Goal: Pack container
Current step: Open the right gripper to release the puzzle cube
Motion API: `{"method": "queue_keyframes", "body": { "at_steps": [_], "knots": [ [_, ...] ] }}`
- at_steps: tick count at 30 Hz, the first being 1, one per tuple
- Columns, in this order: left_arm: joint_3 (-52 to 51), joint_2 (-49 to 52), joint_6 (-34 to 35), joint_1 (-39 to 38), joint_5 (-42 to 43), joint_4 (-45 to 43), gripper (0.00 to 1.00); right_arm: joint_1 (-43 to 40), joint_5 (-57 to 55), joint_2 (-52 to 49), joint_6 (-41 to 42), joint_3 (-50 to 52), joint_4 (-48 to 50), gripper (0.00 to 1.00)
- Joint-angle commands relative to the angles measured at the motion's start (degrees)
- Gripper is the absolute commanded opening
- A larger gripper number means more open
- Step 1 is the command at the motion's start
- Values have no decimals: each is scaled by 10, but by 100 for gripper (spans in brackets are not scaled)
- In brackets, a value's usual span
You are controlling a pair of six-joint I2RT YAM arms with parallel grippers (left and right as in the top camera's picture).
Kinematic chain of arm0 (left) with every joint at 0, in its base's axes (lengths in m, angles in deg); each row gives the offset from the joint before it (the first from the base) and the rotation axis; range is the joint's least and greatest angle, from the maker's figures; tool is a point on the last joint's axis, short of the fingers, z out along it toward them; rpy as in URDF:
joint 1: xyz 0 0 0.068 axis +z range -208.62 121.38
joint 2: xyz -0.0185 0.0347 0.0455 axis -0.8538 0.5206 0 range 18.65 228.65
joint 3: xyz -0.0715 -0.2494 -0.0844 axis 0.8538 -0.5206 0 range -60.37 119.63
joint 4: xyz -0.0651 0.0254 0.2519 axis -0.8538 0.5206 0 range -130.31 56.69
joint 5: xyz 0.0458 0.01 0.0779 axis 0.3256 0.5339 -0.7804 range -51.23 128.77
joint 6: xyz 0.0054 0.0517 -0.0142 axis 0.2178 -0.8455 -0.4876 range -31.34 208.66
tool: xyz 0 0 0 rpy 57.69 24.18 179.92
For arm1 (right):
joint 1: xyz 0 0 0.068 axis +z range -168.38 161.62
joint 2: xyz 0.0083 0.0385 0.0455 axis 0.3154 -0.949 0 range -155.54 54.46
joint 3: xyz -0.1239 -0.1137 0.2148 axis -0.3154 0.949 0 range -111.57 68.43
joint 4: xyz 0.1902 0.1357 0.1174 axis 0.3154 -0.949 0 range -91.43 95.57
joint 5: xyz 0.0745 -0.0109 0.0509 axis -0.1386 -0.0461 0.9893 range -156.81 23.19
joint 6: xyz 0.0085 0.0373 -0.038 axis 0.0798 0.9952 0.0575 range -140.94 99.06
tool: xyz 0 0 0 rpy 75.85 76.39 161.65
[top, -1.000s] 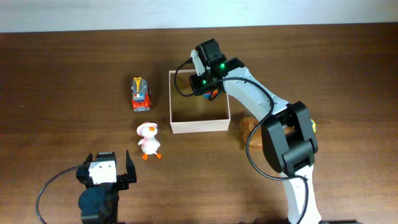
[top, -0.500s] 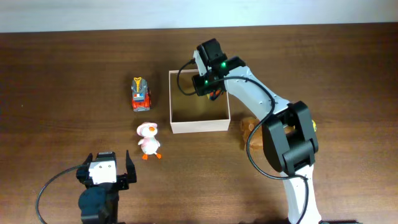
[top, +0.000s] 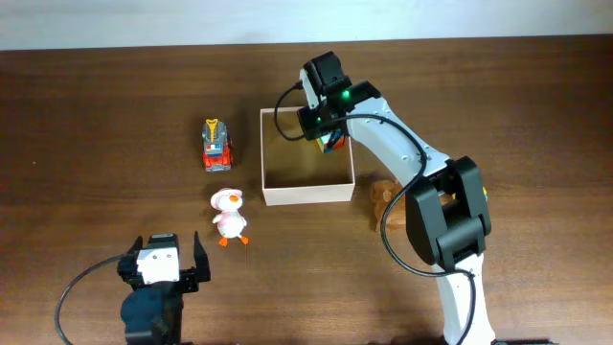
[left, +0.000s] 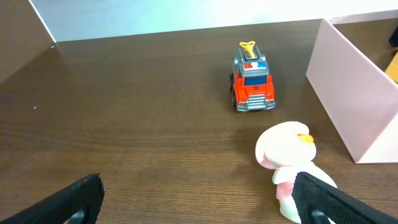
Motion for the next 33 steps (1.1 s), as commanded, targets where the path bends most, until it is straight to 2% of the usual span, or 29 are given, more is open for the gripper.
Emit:
{"method": "queue_keyframes", "body": {
  "at_steps": [1, 28, 33],
  "knots": [
    [-4, -2, -11, 3, 6, -1, 99, -1, 33, -7, -3, -15, -2, 27],
    [-4, -2, -11, 3, 6, -1, 99, -1, 42, -18, -13, -15, -15, 27],
    [-4, -2, -11, 3, 6, -1, 99, -1, 42, -23, -13, -15, -13, 19]
  ]
}}
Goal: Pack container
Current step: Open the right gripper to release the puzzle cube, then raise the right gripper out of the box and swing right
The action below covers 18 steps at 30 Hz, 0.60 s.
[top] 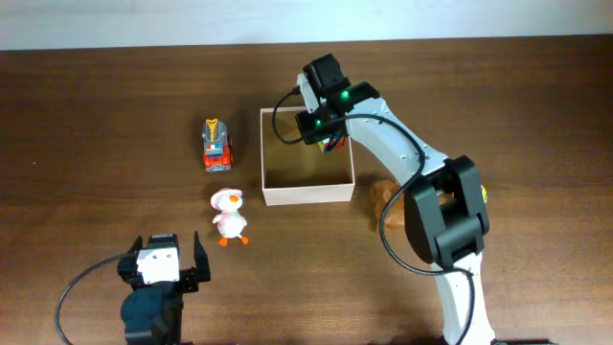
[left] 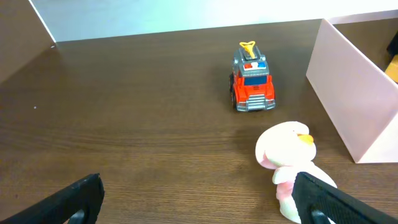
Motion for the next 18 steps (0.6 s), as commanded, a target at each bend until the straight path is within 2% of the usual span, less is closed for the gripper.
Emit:
{"method": "queue_keyframes", "body": {
  "at_steps": [1, 9, 18],
  "knots": [
    [-4, -2, -11, 3, 6, -1, 99, -1, 7, -14, -4, -13, 2, 18],
    [-4, -2, -11, 3, 6, -1, 99, -2, -57, -14, -4, -13, 4, 17],
    [-4, -2, -11, 3, 6, -1, 99, -2, -70, -14, -4, -13, 8, 17]
  ]
}}
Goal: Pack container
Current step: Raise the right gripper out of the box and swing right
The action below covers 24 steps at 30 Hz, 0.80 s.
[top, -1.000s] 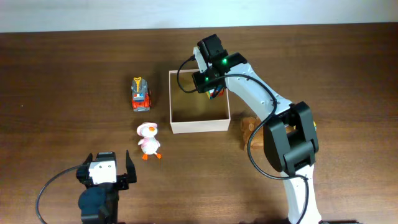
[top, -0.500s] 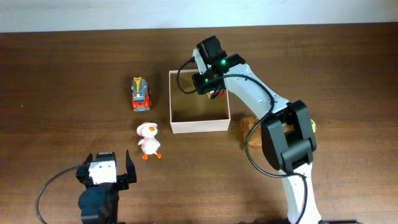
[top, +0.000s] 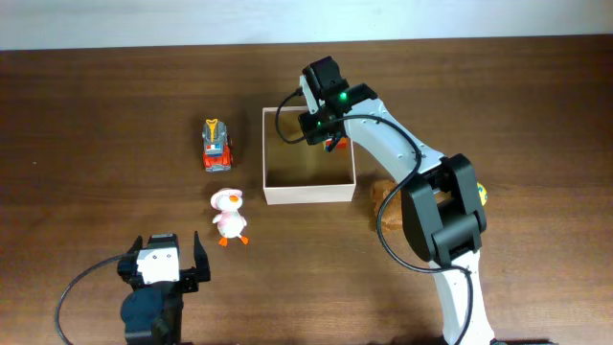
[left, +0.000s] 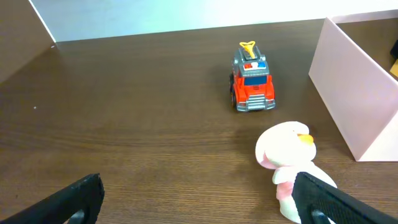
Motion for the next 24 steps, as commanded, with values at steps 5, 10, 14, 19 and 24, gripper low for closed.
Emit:
{"method": "queue_keyframes", "body": {
  "at_steps": [5, 10, 14, 19, 24],
  "knots": [
    [-4, -2, -11, 3, 6, -1, 99, -1, 4, -3, 0, -38, 2, 22],
    [-4, -2, -11, 3, 6, -1, 99, -1, 12, -3, 1, -104, -1, 22],
    [-4, -2, -11, 3, 6, -1, 99, -2, 12, -3, 0, -171, -40, 29],
    [-4, -2, -11, 3, 6, -1, 99, -2, -3, -1, 0, -279, -116, 45],
    [-4, -2, -11, 3, 6, -1, 99, -10, -114, 6, 3, -386, -237, 65]
  ]
}}
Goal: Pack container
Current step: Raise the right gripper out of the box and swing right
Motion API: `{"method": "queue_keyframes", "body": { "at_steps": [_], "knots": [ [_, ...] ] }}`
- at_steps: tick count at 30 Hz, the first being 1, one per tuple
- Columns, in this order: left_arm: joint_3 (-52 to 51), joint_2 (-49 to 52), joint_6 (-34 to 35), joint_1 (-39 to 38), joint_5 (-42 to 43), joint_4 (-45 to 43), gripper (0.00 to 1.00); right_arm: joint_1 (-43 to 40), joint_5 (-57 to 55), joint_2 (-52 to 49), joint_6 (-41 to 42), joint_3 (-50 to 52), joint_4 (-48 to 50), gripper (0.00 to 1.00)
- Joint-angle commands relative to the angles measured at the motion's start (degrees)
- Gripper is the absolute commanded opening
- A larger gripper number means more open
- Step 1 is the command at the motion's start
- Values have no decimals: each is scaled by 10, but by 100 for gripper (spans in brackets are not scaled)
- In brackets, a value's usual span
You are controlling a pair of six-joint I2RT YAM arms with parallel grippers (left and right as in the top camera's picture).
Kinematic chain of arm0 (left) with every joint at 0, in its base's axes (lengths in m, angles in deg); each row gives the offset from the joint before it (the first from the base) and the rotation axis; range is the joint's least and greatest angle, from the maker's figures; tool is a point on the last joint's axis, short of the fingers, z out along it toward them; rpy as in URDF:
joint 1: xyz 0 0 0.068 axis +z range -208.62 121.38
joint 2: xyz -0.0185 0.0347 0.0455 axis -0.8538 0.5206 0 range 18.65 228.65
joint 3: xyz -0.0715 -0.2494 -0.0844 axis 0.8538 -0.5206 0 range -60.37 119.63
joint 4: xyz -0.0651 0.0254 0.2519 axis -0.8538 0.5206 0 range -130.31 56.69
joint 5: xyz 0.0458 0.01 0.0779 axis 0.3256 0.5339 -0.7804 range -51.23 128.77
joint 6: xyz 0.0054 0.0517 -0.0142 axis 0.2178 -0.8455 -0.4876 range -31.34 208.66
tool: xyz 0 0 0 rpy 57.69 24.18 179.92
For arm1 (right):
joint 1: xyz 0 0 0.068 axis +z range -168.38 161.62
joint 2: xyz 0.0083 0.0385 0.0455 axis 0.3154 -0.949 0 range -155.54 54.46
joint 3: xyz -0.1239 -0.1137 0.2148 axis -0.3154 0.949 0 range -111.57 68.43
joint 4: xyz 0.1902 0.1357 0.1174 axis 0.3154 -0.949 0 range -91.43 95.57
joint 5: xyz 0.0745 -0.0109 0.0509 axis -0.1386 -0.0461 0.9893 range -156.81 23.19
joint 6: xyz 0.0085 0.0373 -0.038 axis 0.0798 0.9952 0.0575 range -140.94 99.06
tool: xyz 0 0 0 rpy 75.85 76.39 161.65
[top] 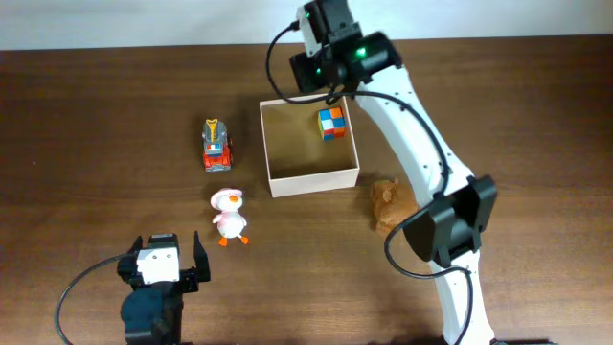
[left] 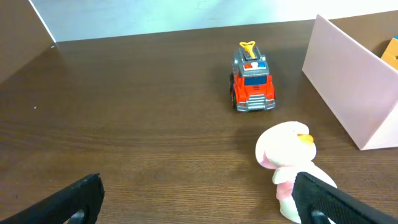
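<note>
The white open box (top: 271,144) stands mid-table, and a multicoloured cube (top: 331,123) lies inside at its far right corner. My right gripper (top: 326,84) hangs above the box's far edge, apart from the cube, with nothing in it. A red fire truck (top: 216,144) and a white-and-pink duck (top: 228,213) lie left of the box. My left gripper (top: 163,261) rests open near the front edge. In the left wrist view the truck (left: 252,84), the duck (left: 287,152), the box wall (left: 345,93) and a corner of the cube (left: 390,53) show ahead of the left gripper (left: 196,202).
A brown plush toy (top: 388,203) lies right of the box's near corner, partly under the right arm. The table's far edge runs just behind the right gripper.
My right gripper was down at the box's far right corner over the cube; now it is raised at the far edge and the cube lies free inside. The box has shifted slightly.
My right gripper held the cube at the box's far right corner, and sat lower inside there at the two later moments. Now the cube lies in the box and the gripper is clear of it. The left arm, truck and duck have not moved.
</note>
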Motion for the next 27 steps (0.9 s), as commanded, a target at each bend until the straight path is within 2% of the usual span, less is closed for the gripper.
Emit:
{"method": "queue_keyframes", "body": {
  "at_steps": [1, 5, 10, 13, 19, 27],
  "knots": [
    [-4, -2, -11, 3, 6, -1, 99, -13, -100, 8, 5, -68, -64, 68],
    [-4, -2, -11, 3, 6, -1, 99, -40, -175, 9, 73, -140, -202, 80],
    [-4, -2, -11, 3, 6, -1, 99, -93, -174, 10, 138, -197, -343, 88],
    [-4, -2, -11, 3, 6, -1, 99, -115, -128, 20, 127, -200, -348, 91],
    [-4, -2, -11, 3, 6, -1, 99, -133, -127, 64, 108, -200, -348, 95],
    [-4, -2, -11, 3, 6, -1, 99, -160, -127, 215, 107, -185, -348, 97]
  ]
}}
